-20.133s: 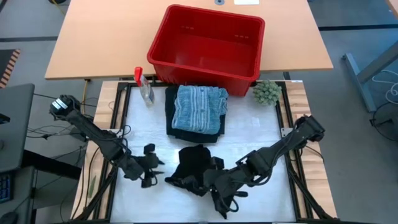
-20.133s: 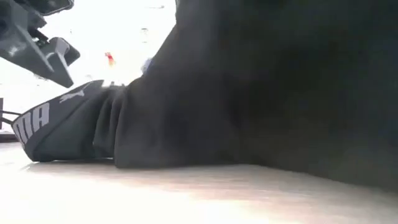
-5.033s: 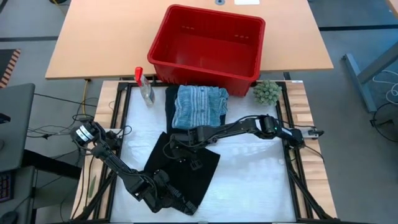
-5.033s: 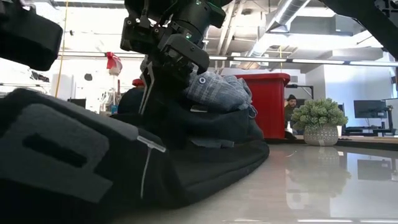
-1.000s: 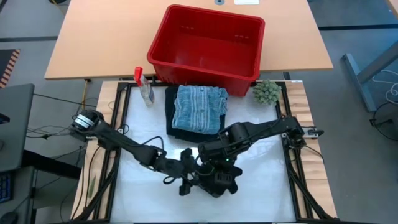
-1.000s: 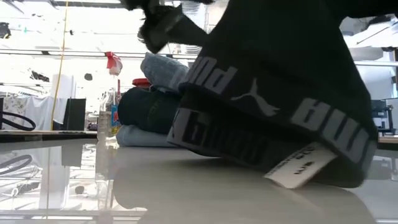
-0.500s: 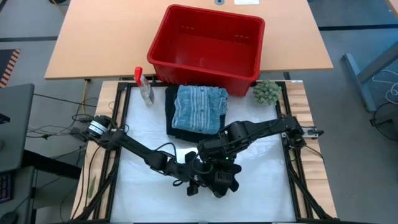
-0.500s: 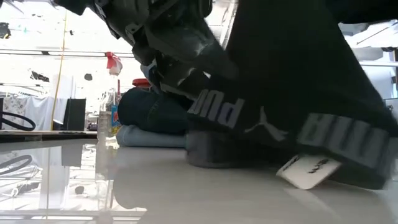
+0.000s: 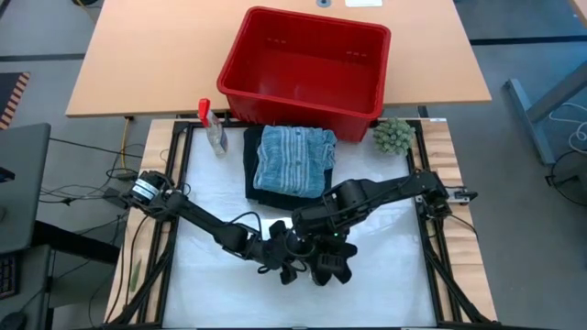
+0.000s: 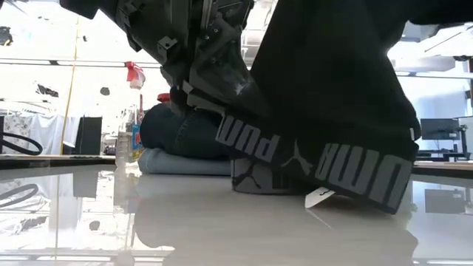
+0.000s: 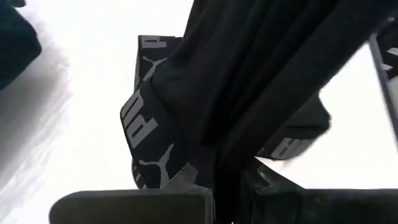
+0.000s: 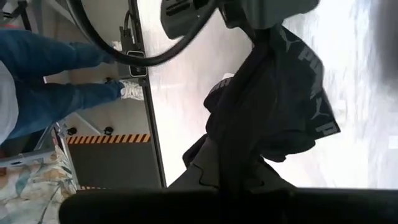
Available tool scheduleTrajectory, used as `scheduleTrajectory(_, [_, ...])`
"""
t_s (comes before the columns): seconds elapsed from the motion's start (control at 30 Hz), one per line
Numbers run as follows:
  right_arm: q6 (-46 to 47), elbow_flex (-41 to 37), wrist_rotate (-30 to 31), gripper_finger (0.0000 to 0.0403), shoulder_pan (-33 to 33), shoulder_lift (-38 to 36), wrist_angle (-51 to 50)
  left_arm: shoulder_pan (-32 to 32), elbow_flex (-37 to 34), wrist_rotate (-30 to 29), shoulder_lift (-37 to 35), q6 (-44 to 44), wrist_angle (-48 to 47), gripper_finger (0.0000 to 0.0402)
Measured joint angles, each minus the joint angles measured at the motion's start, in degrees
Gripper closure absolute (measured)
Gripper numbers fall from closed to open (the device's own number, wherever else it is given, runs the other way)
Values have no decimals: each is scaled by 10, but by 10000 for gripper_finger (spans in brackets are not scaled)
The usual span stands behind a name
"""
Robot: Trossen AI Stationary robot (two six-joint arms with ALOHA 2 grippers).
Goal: Fold Laundry from Bin
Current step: Fold the black underwear from the red laundry
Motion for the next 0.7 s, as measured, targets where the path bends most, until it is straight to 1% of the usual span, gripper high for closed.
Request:
scheduleTrajectory(0.07, [0,0,6,378,0,-10,0,-4,-1,17,-14,-1,-6,399])
scheduleTrajectory(0.13, [5,0,35,379,4,-29,0,-12,-1,36,-38,-3,-17,400])
scheduleTrajectory(0.27, [37,0,90,379,22,-81,0,-42,-1,60,-120,-8,-65,401])
scheduleTrajectory(0.37, [64,-12,91,379,46,-106,3,-68,0,80,-194,-28,-95,401])
scheduleTrajectory(0.47, [90,-54,90,379,75,-117,3,-100,0,80,-248,-58,-100,401])
scheduleTrajectory(0.5, [102,-70,85,379,84,-117,7,-112,0,75,-259,-69,-94,401])
scheduleTrajectory(0.53, [115,-87,67,379,92,-116,13,-124,0,72,-266,-78,-83,401])
scheduleTrajectory(0.63, [141,-121,-19,379,111,-107,68,-162,0,72,-274,-102,-38,401])
scheduleTrajectory(0.7, [140,-131,-57,378,118,-106,118,-180,0,86,-274,-117,-14,401])
